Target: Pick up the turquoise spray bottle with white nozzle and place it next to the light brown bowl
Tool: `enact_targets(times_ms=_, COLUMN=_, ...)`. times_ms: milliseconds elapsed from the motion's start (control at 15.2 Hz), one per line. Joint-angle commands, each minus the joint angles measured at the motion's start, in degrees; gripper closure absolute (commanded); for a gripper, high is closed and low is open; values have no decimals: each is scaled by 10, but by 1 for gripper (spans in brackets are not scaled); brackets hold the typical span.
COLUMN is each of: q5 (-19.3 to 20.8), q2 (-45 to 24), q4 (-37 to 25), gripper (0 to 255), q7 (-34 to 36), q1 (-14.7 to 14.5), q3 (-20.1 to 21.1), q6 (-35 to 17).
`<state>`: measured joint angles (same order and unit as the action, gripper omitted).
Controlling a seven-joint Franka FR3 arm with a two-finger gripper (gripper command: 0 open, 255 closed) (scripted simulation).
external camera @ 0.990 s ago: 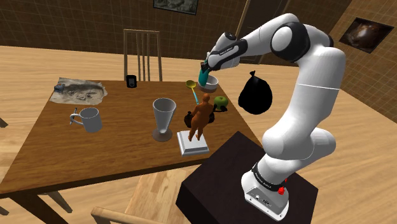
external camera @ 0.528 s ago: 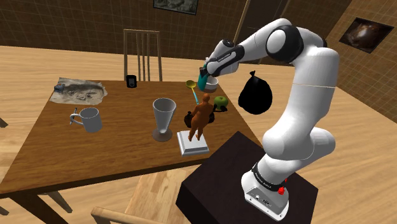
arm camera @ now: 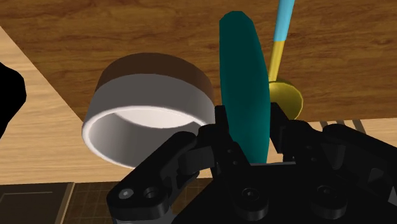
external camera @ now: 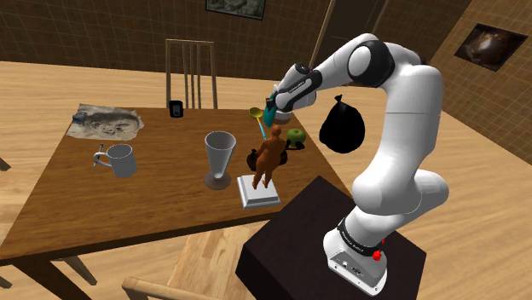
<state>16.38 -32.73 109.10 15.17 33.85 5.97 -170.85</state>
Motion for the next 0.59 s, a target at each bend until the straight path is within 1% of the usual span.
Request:
enact_targets(times_ms=0, q5=3, q2=-9, q4=0, gripper=255, q7=4, q1=-4, q3=-5, q6=-10)
enact_targets(times_ms=462, q5=3, q2=-9, q4=0, gripper=255, q7=4, q1=-4, q3=-5, q6=-10)
enact_targets(times_ms=528, q5=3, q2=-9, q4=0, gripper=0, q7=4, q1=-4, q3=-5, q6=-10)
